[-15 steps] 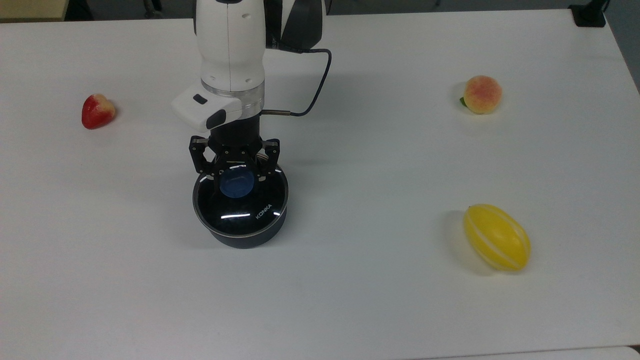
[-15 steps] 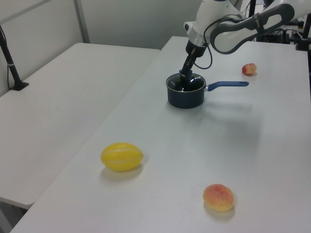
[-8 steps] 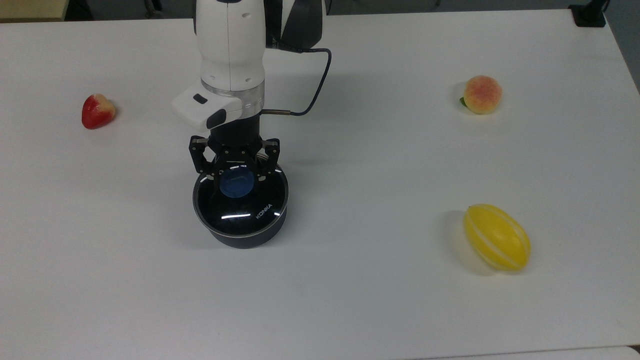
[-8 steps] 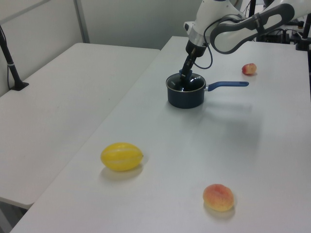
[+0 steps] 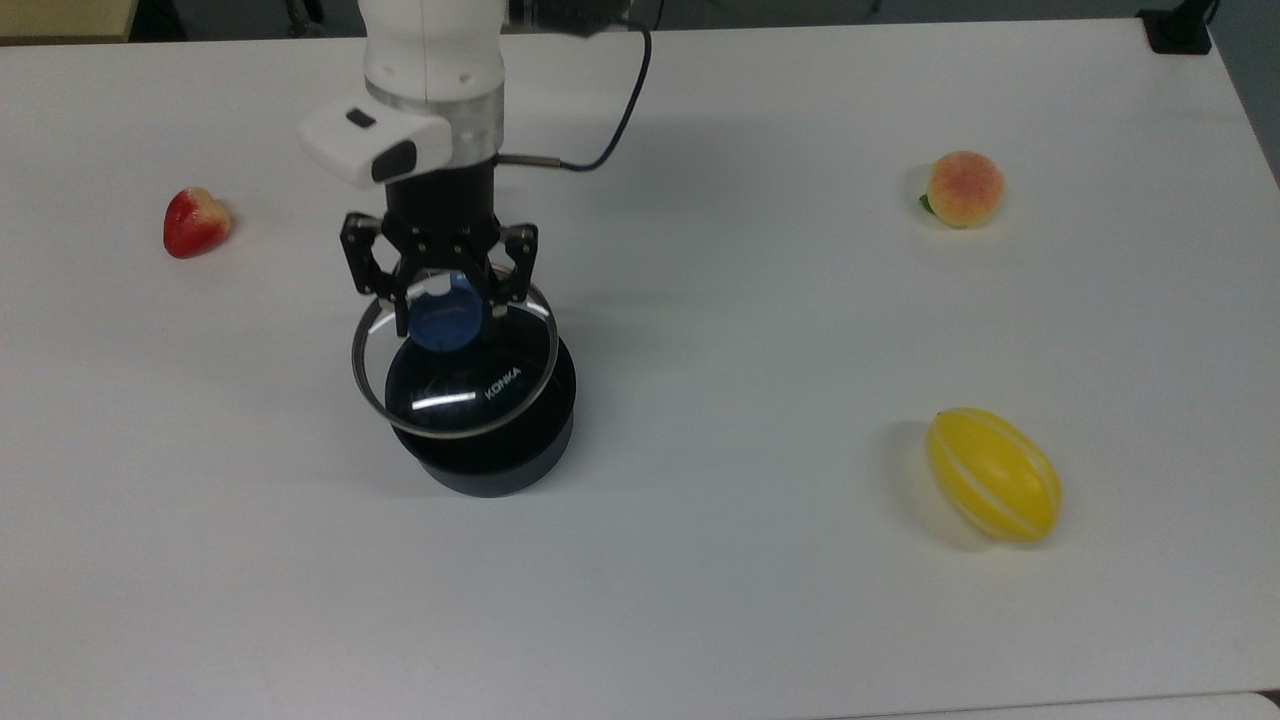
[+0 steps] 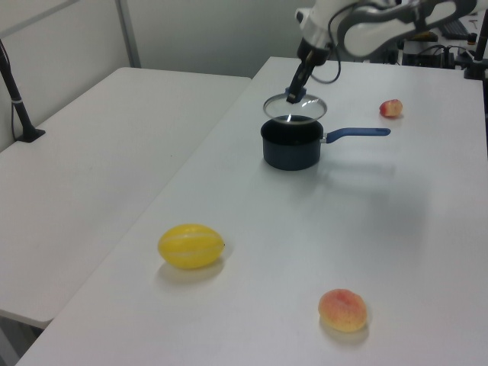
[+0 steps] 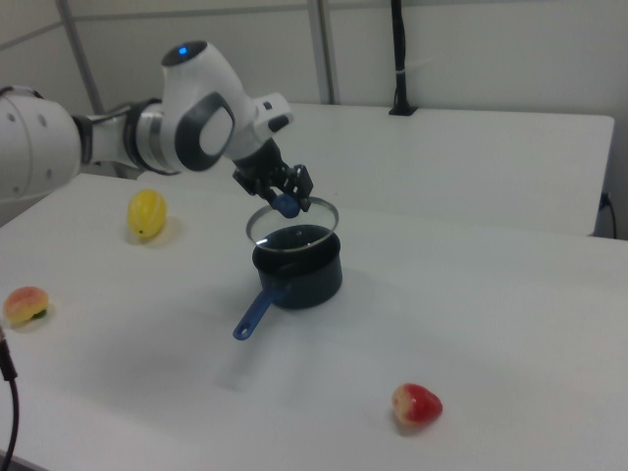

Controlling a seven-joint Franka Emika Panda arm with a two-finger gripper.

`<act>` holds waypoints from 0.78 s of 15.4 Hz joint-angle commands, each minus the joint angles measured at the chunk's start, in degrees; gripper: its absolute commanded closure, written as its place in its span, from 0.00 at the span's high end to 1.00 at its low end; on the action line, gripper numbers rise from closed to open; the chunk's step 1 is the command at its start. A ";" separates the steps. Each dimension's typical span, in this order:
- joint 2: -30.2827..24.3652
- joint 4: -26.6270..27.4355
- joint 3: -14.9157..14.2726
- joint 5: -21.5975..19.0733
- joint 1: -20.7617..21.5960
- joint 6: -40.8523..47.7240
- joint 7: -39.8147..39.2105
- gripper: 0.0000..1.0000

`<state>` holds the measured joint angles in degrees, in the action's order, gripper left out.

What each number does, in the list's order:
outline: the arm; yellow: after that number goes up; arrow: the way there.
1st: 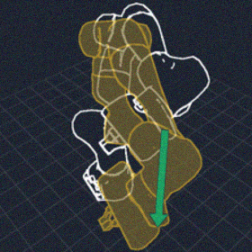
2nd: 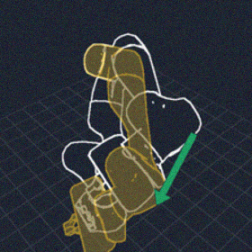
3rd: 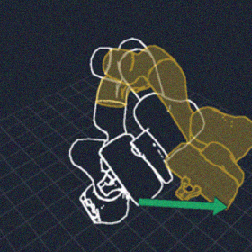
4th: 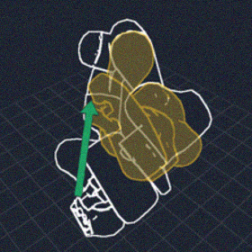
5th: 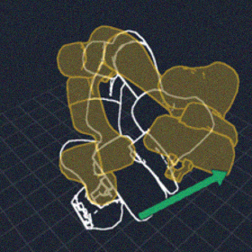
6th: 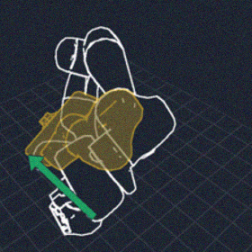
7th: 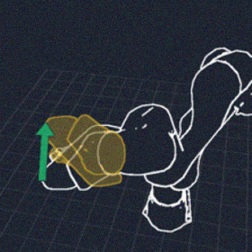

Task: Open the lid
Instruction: 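Lift the glass lid off the saucepan and carry it beside the pan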

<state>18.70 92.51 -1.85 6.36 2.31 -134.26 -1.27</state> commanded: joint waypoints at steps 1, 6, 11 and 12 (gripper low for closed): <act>-8.74 3.71 1.75 -0.21 -0.20 10.21 -1.19 0.18; -15.96 6.96 5.61 -0.30 -0.20 23.07 -1.46 0.16; -22.30 15.31 7.99 -0.47 0.85 29.48 -2.07 0.16; -22.48 16.20 8.52 -1.34 0.76 31.49 -2.86 0.16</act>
<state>0.76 102.31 5.87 6.30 2.72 -105.88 -1.71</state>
